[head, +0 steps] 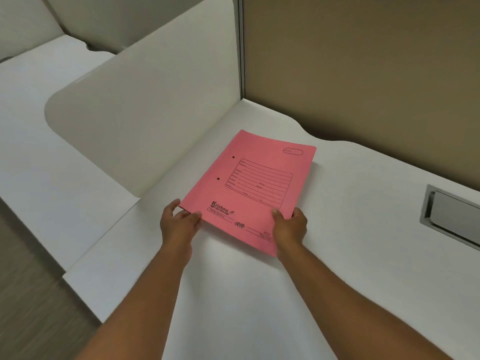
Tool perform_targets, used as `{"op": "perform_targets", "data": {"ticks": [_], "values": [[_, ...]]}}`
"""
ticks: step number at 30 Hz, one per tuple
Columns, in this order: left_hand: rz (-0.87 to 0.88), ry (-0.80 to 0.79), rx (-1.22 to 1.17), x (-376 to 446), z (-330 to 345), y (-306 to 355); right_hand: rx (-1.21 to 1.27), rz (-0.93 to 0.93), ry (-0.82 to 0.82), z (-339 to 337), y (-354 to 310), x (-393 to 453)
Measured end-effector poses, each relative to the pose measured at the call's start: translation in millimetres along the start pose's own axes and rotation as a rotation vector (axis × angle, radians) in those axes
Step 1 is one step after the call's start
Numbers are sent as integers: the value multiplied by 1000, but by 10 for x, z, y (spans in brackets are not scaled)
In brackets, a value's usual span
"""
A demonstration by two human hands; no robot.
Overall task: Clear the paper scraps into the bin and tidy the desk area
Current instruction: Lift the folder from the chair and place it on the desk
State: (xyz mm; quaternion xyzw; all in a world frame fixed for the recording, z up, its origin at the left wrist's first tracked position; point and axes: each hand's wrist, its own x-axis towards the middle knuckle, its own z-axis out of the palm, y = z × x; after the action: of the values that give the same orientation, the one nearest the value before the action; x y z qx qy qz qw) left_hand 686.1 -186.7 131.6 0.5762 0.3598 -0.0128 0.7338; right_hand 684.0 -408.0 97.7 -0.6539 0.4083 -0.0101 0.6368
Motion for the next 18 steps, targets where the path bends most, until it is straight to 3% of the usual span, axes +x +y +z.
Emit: {"op": "perform_targets", "data": {"ticks": [6, 10, 14, 18], "values": [[116, 69, 200, 427, 189, 62, -232, -77, -115, 188, -225, 414], [398, 199, 756, 513, 230, -39, -482, -225, -112, 135, -237, 496], [692, 18, 1203, 476, 216, -311, -919, -759, -225, 62, -7, 406], [659, -127, 1476, 665, 316, -453, -1183, -804, -345, 130, 134, 540]]}}
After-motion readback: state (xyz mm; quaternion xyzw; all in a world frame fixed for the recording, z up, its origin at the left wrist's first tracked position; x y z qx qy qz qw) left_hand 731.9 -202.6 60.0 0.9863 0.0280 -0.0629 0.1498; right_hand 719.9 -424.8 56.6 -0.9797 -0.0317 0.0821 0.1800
